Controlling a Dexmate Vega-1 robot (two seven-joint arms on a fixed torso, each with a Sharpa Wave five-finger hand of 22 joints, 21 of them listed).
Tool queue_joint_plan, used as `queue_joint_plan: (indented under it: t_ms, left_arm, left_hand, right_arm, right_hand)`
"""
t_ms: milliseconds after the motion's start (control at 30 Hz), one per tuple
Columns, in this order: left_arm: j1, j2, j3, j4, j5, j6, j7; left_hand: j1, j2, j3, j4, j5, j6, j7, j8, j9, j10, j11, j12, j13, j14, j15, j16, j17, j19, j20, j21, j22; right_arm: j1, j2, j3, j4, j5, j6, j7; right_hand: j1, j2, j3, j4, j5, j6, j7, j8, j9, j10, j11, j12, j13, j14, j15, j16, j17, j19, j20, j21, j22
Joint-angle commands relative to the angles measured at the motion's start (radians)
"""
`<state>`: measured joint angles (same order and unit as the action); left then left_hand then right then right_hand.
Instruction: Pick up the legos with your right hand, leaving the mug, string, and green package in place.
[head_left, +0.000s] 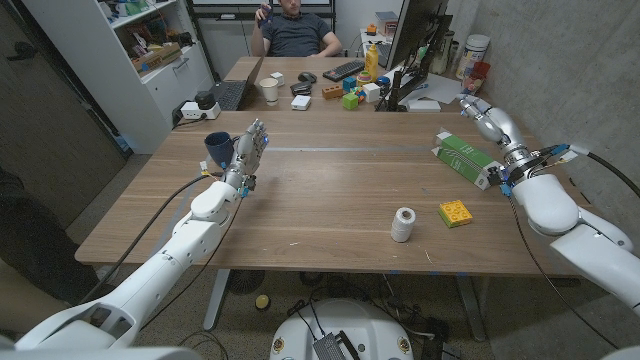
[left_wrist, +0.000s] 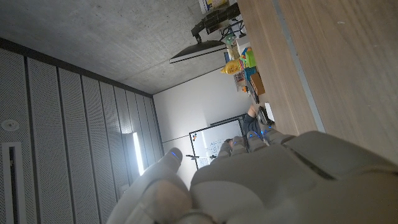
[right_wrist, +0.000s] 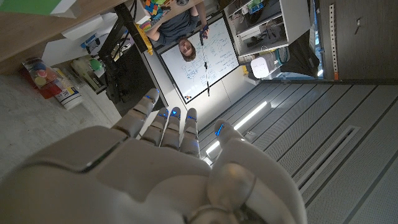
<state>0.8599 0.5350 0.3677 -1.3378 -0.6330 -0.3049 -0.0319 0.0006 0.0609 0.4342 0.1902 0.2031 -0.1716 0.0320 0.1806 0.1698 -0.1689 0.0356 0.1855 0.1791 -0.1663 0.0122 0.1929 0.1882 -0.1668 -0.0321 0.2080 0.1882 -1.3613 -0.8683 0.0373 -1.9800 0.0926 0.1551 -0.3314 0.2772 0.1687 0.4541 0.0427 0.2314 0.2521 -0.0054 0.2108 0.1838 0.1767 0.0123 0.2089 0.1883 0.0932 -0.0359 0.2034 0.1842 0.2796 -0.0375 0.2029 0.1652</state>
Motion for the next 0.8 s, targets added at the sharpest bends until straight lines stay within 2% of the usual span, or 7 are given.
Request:
queue_joint_plan:
  t_ms: [33,533,800]
  left_arm:
    - [-0.015,-0.003,0.008,0.007,0.006,0.003,-0.009]
    - [-0.025,-0.005,0.011,0.021,0.003,0.000,-0.027]
    - [-0.031,-0.008,0.014,0.029,0.002,-0.001,-0.035]
  left_hand:
    - [-0.004,0.107,-0.006,0.002,0.005,-0.040,-0.004,0.005,0.006,-0.160,-0.004,0.007,0.004,-0.252,0.001,0.008,0.002,-0.130,-0.014,0.005,0.005]
    - [-0.004,0.108,-0.010,0.002,0.006,-0.040,-0.002,0.003,0.006,-0.161,-0.004,0.007,0.004,-0.253,0.000,0.008,0.002,-0.130,-0.014,0.006,0.005]
    - [-0.004,0.108,-0.012,0.002,0.006,-0.042,0.001,0.002,0.006,-0.162,-0.004,0.006,0.004,-0.253,0.002,0.008,0.002,-0.130,-0.014,0.006,0.005]
  right_arm:
    - [-0.109,0.031,0.098,-0.094,-0.144,-0.086,-0.030]
    - [-0.186,0.065,0.148,-0.218,-0.356,-0.262,-0.018]
    - [-0.230,0.076,0.151,-0.298,-0.509,-0.384,-0.009]
  right_hand:
    - [0.004,0.013,-0.001,0.007,-0.005,0.009,0.005,-0.001,0.005,0.010,0.000,0.001,0.005,0.007,-0.014,0.004,0.007,0.006,-0.040,-0.003,0.002]
    - [0.011,0.011,0.005,0.006,-0.010,0.020,0.002,-0.001,0.006,0.018,-0.005,0.001,0.005,0.016,-0.019,0.004,0.006,0.009,-0.044,-0.006,0.001]
    - [0.012,0.006,0.006,0.006,-0.014,0.022,0.001,-0.003,0.006,0.025,-0.012,0.001,0.005,0.038,-0.027,0.010,0.005,0.025,-0.041,-0.003,0.001]
